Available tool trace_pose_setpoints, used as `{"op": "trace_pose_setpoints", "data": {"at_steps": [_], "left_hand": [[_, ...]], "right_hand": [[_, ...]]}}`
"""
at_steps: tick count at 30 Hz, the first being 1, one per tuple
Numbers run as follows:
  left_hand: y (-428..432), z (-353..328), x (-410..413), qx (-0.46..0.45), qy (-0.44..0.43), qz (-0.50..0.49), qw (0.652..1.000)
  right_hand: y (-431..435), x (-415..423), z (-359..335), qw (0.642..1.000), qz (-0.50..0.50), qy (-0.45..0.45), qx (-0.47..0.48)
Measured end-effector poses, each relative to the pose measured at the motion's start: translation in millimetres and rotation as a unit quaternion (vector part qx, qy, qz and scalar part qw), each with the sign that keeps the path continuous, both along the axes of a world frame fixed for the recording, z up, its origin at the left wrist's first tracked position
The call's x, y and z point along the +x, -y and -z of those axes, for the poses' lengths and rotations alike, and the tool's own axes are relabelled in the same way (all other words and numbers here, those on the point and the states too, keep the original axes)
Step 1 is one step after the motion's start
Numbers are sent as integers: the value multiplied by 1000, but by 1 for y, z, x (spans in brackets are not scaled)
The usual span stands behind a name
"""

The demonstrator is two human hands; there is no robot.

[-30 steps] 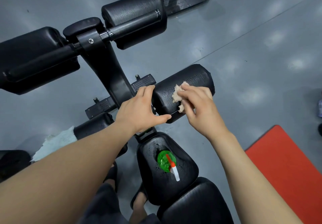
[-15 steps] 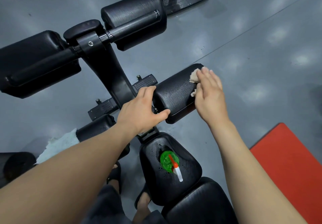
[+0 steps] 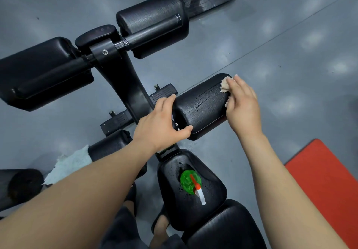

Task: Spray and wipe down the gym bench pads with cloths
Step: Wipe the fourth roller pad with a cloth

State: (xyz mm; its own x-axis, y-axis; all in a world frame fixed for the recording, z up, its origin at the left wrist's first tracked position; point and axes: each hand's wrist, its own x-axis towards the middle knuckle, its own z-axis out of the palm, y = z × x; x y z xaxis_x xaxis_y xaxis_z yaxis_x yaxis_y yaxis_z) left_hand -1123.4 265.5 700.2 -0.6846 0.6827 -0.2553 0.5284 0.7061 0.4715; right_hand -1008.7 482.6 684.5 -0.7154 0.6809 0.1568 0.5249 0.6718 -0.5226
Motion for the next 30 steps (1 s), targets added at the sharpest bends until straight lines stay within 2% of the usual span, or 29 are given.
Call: {"op": "trace_pose_setpoints", "data": {"at_steps": [5, 9, 14, 17, 19, 21, 26, 28, 30], "left_hand": [[-1, 0, 0, 0, 12, -20, 1000], [-2, 1, -1, -11, 17, -17, 1000], [-1, 1, -1, -11, 12, -12, 1000], [-1, 0, 0, -12, 11, -6, 1000], [-1, 0, 0, -11, 10, -3, 1000], [-1, -1, -1, -13, 10, -1, 1000], [-1, -1, 0, -10, 7, 0, 1000], [-1, -1, 1, -11, 2, 1, 1000], [-1, -2, 1, -12, 0, -1, 1000]], "right_hand": [[7, 6, 2, 998, 27, -56, -29], [18, 8, 2, 997, 35, -66, 6], [53, 9, 0, 993, -93, -61, 48], [68, 13, 0, 972, -217, -63, 68], [63, 14, 0, 961, -262, -51, 76], [47, 14, 0, 968, -233, -53, 80], [18, 10, 1, 996, -25, -76, 49], [30, 6, 3, 996, -36, -77, 38], [47, 6, 2, 993, -95, -67, 23]]}}
